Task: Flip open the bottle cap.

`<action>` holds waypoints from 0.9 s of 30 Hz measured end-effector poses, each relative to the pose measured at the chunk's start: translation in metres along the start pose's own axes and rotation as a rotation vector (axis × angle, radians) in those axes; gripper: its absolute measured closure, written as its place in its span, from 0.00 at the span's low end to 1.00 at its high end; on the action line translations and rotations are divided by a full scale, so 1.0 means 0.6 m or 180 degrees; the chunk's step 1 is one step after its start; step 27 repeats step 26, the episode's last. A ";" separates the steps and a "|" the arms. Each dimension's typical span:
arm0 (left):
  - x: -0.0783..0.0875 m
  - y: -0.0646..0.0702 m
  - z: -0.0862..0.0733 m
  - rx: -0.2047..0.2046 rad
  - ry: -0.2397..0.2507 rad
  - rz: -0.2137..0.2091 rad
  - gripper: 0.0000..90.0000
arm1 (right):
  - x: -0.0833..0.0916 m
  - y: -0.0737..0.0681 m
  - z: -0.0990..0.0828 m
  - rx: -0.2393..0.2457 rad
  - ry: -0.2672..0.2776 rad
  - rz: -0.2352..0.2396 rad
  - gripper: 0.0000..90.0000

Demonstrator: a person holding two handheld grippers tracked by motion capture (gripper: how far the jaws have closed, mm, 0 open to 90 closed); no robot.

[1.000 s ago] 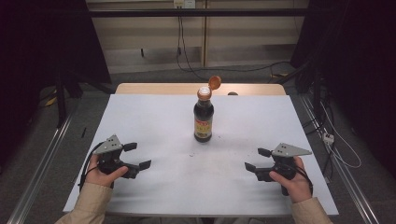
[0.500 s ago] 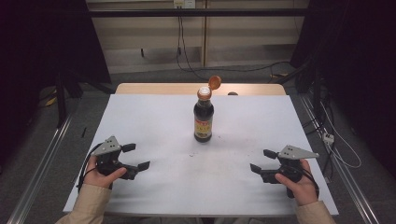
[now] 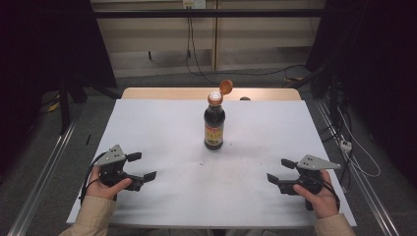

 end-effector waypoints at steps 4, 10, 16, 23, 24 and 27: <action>0.003 -0.001 -0.003 0.0007 0.0000 0.0008 0.05 | 0.001 0.002 -0.002 -0.0007 0.0002 -0.0010 0.22; 0.007 -0.001 -0.009 -0.0003 -0.0009 0.0015 0.05 | 0.005 0.006 -0.006 -0.0022 0.0011 -0.0034 0.22; 0.008 -0.002 -0.012 0.0010 -0.0010 0.0019 0.05 | 0.007 0.006 -0.009 -0.0024 0.0011 -0.0039 0.22; 0.007 -0.001 -0.012 0.0016 0.0012 0.0002 0.05 | 0.004 0.004 -0.009 0.0024 -0.0016 -0.0047 0.22; 0.007 -0.001 -0.012 0.0014 0.0024 0.0006 0.05 | 0.004 0.003 -0.009 0.0029 -0.0028 -0.0045 0.22; 0.007 -0.002 -0.013 0.0025 0.0025 0.0009 0.05 | 0.004 0.002 -0.009 0.0050 -0.0040 -0.0047 0.22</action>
Point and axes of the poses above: each handheld gripper's, and its own axes: x roughly backward along the jaws, z roughly out of its top, y roughly to its right, the point moved 2 cm from there along -x, roughly forward along the jaws, and after that the axes turned 8 degrees about -y, right-handed, at the moved point
